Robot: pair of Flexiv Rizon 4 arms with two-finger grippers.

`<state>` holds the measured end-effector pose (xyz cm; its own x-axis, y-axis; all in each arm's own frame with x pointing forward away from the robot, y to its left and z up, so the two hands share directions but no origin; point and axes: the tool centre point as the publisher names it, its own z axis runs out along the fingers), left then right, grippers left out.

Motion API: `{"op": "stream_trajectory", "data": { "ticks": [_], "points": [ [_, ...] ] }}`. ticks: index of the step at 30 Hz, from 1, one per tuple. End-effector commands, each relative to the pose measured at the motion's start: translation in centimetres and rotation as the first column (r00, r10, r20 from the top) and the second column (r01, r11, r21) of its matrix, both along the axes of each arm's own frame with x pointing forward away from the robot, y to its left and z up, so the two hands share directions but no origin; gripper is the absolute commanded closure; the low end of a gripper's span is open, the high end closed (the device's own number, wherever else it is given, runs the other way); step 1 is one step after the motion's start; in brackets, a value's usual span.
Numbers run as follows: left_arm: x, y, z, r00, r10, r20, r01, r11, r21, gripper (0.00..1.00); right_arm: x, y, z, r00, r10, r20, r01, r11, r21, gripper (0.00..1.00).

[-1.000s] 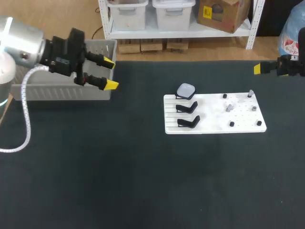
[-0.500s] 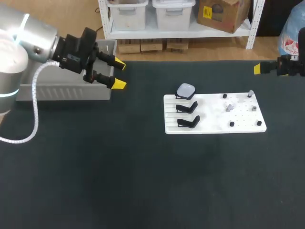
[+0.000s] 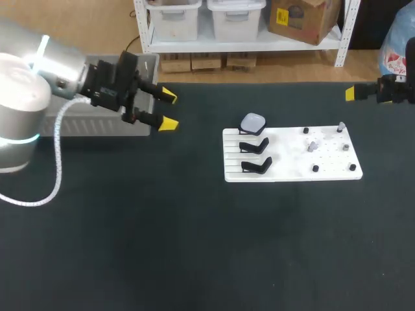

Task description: Pick up each earbud case from the left stands, insert the matching earbuds, close the lid, and place the case in the box.

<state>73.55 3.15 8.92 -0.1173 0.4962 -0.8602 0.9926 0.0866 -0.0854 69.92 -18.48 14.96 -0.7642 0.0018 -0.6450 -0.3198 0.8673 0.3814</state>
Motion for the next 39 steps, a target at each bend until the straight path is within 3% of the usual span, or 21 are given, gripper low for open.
{"op": "stream_trajectory", "data": {
  "ticks": [1,17,21,23,39],
  "points": [
    [1.6,-2.0,-1.0,0.999,-0.039,-0.006,0.039,0.999,-0.01,0.0,0.0,0.0,0.0,1.0,0.0,0.0,0.0,1.0,-0.001,0.0],
    [3.7,-5.9,-3.5,0.99,-0.139,-0.017,0.138,0.99,-0.029,0.0,0.0,0.0,0.0,1.0,0.0,0.0,0.0,1.0,-0.001,0.0],
    [3.8,-6.7,-3.7,0.99,-0.14,-0.014,0.14,0.99,-0.037,0.08,0.0,0.0,0.0,1.0,0.0,0.0,0.0,1.0,-0.001,0.0],
    [3.7,-7.1,-3.9,0.99,-0.14,-0.013,0.139,0.99,-0.037,0.18,0.0,0.0,0.0,1.0,0.0,0.0,0.0,1.0,-0.001,0.0],
    [3.3,-9.7,-5.1,0.993,-0.117,-0.015,0.117,0.993,-0.031,0.18,0.0,0.0,0.0,1.0,0.0,0.0,0.0,1.0,-0.001,0.0]
  ]
}}
